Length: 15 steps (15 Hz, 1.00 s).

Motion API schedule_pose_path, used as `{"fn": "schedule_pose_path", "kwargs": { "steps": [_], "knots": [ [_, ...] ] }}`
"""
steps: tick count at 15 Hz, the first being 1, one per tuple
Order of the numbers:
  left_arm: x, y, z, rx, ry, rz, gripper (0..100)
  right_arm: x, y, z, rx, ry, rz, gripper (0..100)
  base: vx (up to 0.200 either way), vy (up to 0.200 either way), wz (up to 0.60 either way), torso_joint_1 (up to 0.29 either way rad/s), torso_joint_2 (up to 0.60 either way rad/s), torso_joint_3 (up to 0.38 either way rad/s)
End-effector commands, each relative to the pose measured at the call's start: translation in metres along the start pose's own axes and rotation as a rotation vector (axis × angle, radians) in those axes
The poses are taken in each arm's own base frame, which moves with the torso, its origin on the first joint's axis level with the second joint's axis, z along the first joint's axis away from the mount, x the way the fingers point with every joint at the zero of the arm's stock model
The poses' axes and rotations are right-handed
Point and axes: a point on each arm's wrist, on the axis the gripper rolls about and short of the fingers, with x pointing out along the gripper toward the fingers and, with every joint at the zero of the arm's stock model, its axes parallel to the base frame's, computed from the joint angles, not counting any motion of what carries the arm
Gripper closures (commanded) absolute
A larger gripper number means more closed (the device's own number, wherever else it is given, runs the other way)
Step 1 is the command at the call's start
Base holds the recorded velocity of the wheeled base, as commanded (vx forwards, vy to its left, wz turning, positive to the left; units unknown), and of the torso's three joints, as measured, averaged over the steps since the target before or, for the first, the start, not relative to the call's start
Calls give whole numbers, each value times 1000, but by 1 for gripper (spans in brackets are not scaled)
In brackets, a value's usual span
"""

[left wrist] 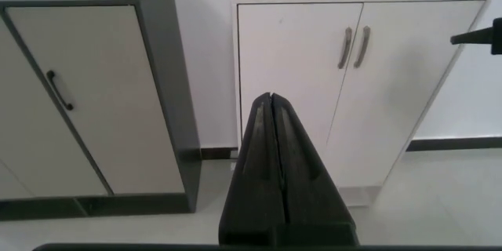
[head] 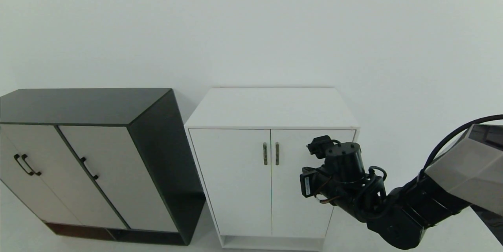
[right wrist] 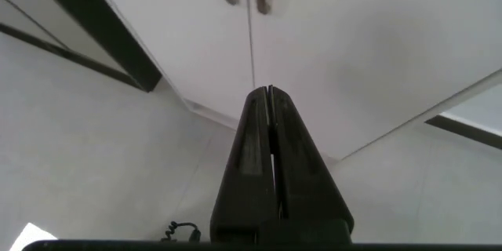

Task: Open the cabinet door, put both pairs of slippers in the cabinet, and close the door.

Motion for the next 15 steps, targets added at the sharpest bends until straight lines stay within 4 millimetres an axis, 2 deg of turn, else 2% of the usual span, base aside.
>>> {"fn": "schedule_pose_path", "kwargs": {
  "steps": [1,2,6,11,15],
  "knots": [
    [0,0,0,0,0,1,100,4,1,-9,-5,27,-1,100,200,0,0,-2,2,12],
    [0,0,0,0,0,1,100,10,1,-14,-5,28,-2,100,200,0,0,2,2,-2],
    [0,0,0,-2,0,1,100,42,-1,-21,15,-26,-8,100,0,0,0,0,0,0],
    [0,0,0,-2,0,1,100,71,-13,-8,46,-83,-6,100,0,0,0,0,0,0],
    [0,0,0,-2,0,1,100,84,-22,-1,60,-115,-29,100,0,0,0,0,0,0]
  ]
}}
